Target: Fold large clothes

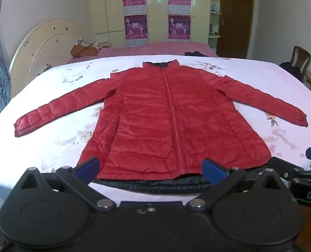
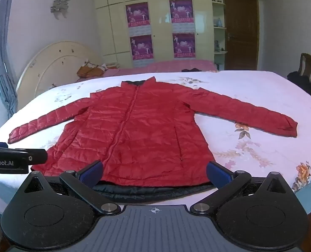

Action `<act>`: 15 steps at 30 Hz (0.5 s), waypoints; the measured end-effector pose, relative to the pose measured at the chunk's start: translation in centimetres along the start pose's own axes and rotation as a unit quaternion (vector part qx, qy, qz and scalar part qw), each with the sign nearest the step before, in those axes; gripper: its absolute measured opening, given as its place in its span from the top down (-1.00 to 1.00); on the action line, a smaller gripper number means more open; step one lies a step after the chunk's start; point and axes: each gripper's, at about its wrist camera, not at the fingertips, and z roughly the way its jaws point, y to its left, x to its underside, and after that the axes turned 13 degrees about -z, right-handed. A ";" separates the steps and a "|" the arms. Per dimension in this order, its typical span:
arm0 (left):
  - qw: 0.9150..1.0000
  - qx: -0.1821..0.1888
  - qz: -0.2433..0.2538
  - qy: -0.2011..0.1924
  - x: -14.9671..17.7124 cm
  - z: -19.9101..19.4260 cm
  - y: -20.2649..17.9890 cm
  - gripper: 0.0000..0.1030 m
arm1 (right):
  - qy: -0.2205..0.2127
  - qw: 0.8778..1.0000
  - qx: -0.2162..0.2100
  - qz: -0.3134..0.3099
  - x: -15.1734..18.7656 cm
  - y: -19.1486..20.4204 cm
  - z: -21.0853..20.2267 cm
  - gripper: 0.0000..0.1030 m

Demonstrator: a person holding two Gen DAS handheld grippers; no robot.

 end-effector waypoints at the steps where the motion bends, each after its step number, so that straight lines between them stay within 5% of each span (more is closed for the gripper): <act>1: 1.000 0.001 0.001 0.002 0.1 0.0 0.0 -0.99 | 0.000 1.000 0.000 -0.001 -0.1 0.1 0.0 -1.00; 15: 1.000 -0.016 0.008 0.013 1.0 0.0 0.5 -0.99 | 0.010 1.000 0.005 -0.002 0.4 0.3 -0.5 -1.00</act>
